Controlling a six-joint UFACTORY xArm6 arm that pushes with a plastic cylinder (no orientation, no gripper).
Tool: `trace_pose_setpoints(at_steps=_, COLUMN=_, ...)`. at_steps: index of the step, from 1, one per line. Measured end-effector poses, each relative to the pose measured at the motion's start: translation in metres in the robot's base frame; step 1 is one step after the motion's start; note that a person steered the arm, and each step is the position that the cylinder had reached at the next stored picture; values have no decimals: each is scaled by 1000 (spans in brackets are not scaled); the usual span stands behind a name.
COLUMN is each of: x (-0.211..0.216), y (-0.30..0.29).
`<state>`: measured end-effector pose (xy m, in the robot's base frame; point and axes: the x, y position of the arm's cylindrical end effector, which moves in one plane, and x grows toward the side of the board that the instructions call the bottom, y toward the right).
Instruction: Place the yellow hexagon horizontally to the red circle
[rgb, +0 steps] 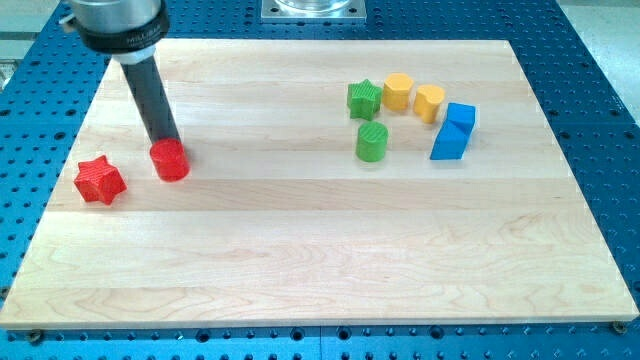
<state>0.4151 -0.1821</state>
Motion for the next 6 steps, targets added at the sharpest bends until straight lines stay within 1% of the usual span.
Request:
trace_pose_setpoints(at_steps=1, x=-1, y=49)
trace_pose_setpoints(at_steps=3, x=-3, y=194)
trace_pose_setpoints(at_steps=4, x=-19, y=269)
trace_pose_setpoints(at_steps=5, x=-34, y=316)
trace_pose_setpoints(at_steps=6, x=-59, y=318)
